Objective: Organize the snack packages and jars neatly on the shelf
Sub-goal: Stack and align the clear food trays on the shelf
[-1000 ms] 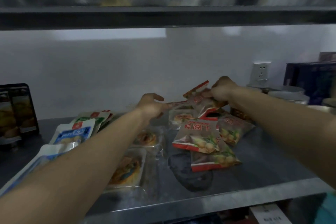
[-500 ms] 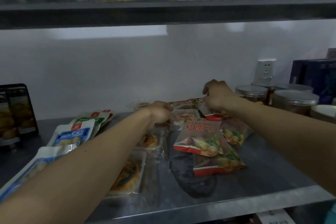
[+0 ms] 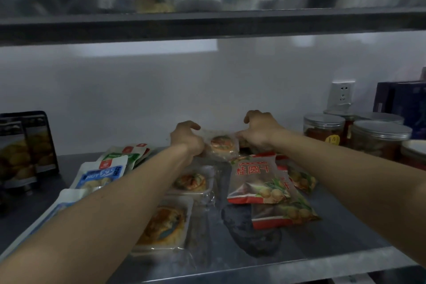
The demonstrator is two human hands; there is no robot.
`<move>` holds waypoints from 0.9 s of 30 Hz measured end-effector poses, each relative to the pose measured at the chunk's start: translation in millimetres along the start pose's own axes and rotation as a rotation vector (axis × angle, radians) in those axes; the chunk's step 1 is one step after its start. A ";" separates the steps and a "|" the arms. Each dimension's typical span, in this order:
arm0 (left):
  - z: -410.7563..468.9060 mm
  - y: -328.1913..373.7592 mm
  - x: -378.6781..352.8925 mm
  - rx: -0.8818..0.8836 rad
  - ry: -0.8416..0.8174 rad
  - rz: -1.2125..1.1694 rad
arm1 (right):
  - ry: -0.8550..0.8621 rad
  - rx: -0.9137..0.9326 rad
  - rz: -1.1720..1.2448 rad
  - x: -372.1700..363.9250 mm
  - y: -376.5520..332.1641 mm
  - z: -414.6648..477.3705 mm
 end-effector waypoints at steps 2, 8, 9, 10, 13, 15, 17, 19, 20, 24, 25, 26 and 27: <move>1.5 6.5 21.1 -0.053 0.065 -0.027 | -0.010 -0.028 0.083 -2.6 -1.7 1.5; -9.5 21.8 67.7 -0.130 0.088 -0.199 | -0.183 -0.085 0.962 -40.1 -42.7 9.3; -12.2 22.7 73.0 -0.135 0.068 -0.212 | -0.188 -0.069 1.025 -41.5 -51.8 11.1; -14.7 22.4 78.6 -0.139 0.049 -0.220 | -0.185 -0.058 1.057 -42.4 -58.8 12.9; -20.6 15.5 91.2 -0.122 0.001 -0.221 | -0.211 -0.078 1.058 -48.6 -71.6 14.1; -22.1 8.4 95.4 -0.106 -0.004 -0.188 | -0.232 -0.106 1.002 -55.1 -75.6 13.3; -20.4 0.1 96.6 -0.081 0.004 -0.149 | -0.226 -0.126 0.920 -62.0 -76.8 13.4; -15.9 -9.2 94.8 -0.049 0.004 -0.109 | -0.200 -0.136 0.819 -67.6 -74.3 15.4; -13.9 -14.0 92.6 -0.033 -0.005 -0.087 | -0.189 -0.141 0.770 -69.8 -72.3 16.4; -9.1 -32.3 77.1 0.019 -0.076 0.028 | -0.199 -0.132 0.544 -78.0 -65.1 15.8; -8.4 -35.4 74.2 0.029 -0.092 0.058 | -0.212 -0.127 0.479 -80.1 -64.5 14.6; -7.0 -37.9 72.5 0.037 -0.104 0.081 | -0.225 -0.123 0.431 -82.4 -63.8 13.8; -5.5 -39.2 71.3 0.046 -0.117 0.095 | -0.240 -0.122 0.407 -84.6 -63.6 13.6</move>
Point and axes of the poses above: each hand's wrist, its own z-axis towards the middle knuckle, its own x-axis out of the back of the hand, y = z × x, the point moved 8 cm from there along z, towards the middle knuckle, and after that the axes turned 4 degrees about x, right-handed, at the moved point
